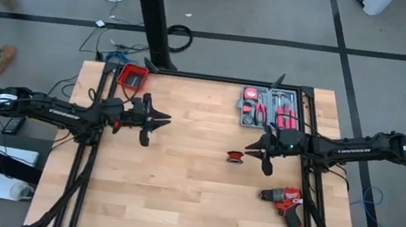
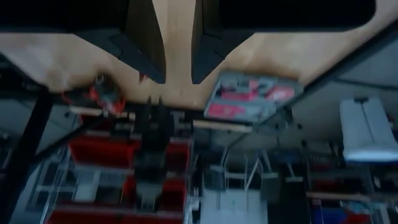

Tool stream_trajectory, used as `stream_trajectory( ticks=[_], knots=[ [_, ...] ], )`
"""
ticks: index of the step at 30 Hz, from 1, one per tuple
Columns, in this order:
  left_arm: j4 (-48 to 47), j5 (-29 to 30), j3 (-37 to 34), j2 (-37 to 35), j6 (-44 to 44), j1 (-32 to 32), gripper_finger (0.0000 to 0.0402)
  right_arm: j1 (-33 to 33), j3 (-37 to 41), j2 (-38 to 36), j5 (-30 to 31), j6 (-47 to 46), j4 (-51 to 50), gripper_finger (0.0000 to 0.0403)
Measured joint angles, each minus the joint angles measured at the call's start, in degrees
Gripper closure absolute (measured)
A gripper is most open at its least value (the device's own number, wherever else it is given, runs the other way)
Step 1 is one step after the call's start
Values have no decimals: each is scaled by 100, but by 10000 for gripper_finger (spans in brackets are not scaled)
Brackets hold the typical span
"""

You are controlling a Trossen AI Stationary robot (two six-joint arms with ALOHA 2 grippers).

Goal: Coil cords
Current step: Return to Home Position

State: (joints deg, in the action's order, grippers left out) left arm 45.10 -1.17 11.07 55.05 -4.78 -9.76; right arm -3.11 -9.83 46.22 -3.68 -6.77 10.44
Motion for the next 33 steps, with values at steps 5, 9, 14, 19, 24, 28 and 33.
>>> stream_trajectory(
  ticks=[5, 9, 14, 19, 24, 28, 33],
  knots=[
    [443, 1, -2, -2, 0, 0, 321, 0, 184, 148, 22, -268, -138, 317],
    [439, 2, -2, -2, 0, 0, 321, 2, 204, 434, 23, -266, -43, 316],
    [461, 2, -2, -2, 0, 0, 321, 2, 204, 777, 22, -218, 700, 318],
    [481, 2, -2, -2, 0, 0, 321, 0, 150, 1112, 22, -207, 1205, 318],
    [482, 2, -2, -2, -1, 0, 321, 2, -157, 1320, -111, -68, 1308, 316],
    [478, 4, -2, -2, 0, 0, 321, 2, -284, 1320, -184, 100, 1318, 316],
    [482, 4, -2, -2, -1, 0, 321, 2, -292, 1313, -197, 326, 1440, 316]
  ],
)
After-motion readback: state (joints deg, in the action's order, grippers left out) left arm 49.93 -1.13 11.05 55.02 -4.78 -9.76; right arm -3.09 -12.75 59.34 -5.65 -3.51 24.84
